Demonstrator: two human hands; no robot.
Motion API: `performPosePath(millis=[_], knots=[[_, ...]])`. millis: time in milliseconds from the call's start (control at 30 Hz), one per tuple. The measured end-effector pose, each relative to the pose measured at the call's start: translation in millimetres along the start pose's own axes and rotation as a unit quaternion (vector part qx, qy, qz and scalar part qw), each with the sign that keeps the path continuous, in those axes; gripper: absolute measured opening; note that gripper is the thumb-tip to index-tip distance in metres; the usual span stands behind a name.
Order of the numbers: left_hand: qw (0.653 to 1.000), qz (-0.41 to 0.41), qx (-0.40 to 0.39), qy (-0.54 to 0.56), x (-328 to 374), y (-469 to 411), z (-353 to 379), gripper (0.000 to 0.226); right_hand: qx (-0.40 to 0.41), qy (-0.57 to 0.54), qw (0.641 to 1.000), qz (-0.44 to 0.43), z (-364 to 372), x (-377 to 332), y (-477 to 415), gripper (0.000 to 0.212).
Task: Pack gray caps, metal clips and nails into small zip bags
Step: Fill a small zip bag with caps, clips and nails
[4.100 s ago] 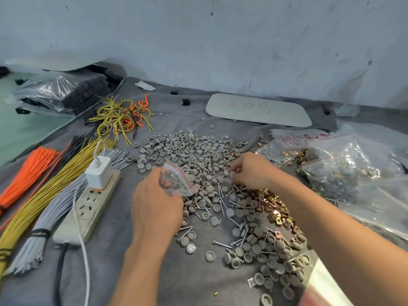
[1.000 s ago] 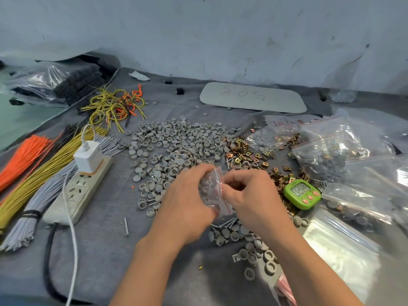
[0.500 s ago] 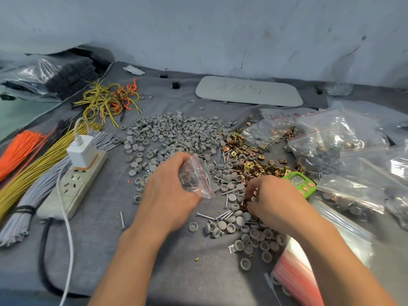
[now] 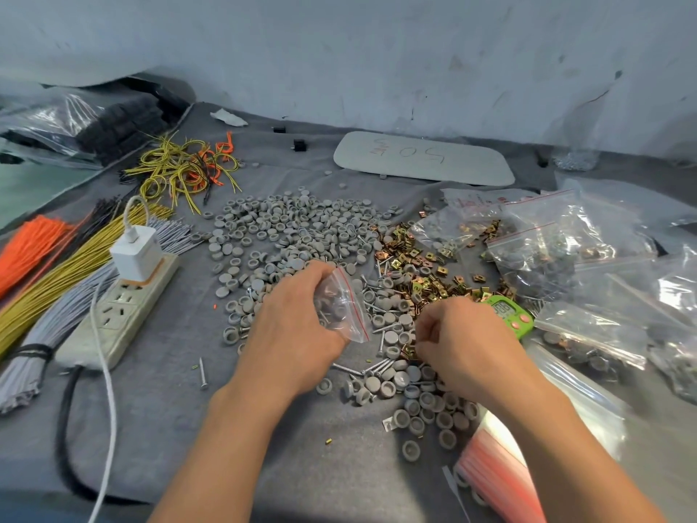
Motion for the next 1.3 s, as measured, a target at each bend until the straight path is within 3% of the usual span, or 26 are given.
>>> performPosePath(millis=[100, 167, 400, 467, 533, 600, 700, 767, 833, 967, 1067, 1167, 1300], knots=[[1.000, 0.009, -0.010, -0.006, 5.8, 1.0, 5.3, 0.063, 0.096, -0.191, 0.976, -0.046, -18.3, -5.4, 4.2, 0.021], [0.999, 0.026, -0.021, -0.001, 13.6, 1.7, 10.1, 0.064, 0.111, -0.285, 0.950, -0.068, -23.8, -12.0, 7.4, 0.017], [0.997, 0.053, -0.049, 0.042, 30.8, 2.6, 20.2, 0.060, 0.027, -0.367, 0.924, -0.102, -10.3, -36.3, 5.4, 0.015], [0.997, 0.051, -0.037, 0.051, 30.9, 2.9, 17.4, 0.057, 0.043, -0.390, 0.916, -0.090, -14.6, -31.5, 3.3, 0.020], [0.997, 0.049, -0.016, 0.057, 29.1, 2.9, 13.5, 0.053, 0.100, -0.374, 0.920, -0.057, -23.0, -19.9, 0.7, 0.022], [0.997, 0.033, 0.001, 0.063, 24.4, 2.4, 10.1, 0.052, 0.132, -0.285, 0.949, -0.026, -27.3, -11.7, 0.8, 0.021], [0.997, 0.010, 0.039, 0.068, 17.3, 1.8, 2.6, 0.052, 0.030, -0.085, 0.996, -0.020, -5.9, -16.0, -1.8, 0.012], [0.996, 0.004, 0.067, 0.064, 14.9, 2.8, -4.6, 0.052, -0.038, 0.006, 0.999, -0.014, 12.9, -22.1, -1.8, 0.014], [0.996, 0.005, 0.077, 0.054, 13.1, 3.3, -8.6, 0.053, -0.050, 0.025, 0.998, -0.010, 20.5, -25.3, -3.7, 0.017], [0.997, 0.007, 0.074, 0.034, 9.5, 2.9, -9.4, 0.056, -0.066, 0.020, 0.997, -0.041, 25.0, -27.7, -1.6, 0.014], [0.997, 0.006, 0.072, 0.018, 7.7, 1.5, -8.7, 0.059, -0.010, 0.023, 0.999, -0.046, 19.0, -26.2, 4.6, 0.011], [0.999, 0.007, 0.042, -0.010, 10.0, 0.8, -1.8, 0.064, 0.079, -0.116, 0.989, -0.037, 3.5, -18.8, 5.3, 0.007], [0.999, 0.038, -0.003, -0.017, 20.0, 1.2, 12.0, 0.068, 0.110, -0.288, 0.949, -0.067, -10.2, -18.8, 5.0, 0.017]])
Point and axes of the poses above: each hand's wrist, its own y-axis away from the middle knuckle, its own z-axis out of the palm, x = y × z, the point moved 6 cm from there along -y, towards the middle knuckle, and after that the axes turned 5 degrees about -x, right-handed, at the moved point
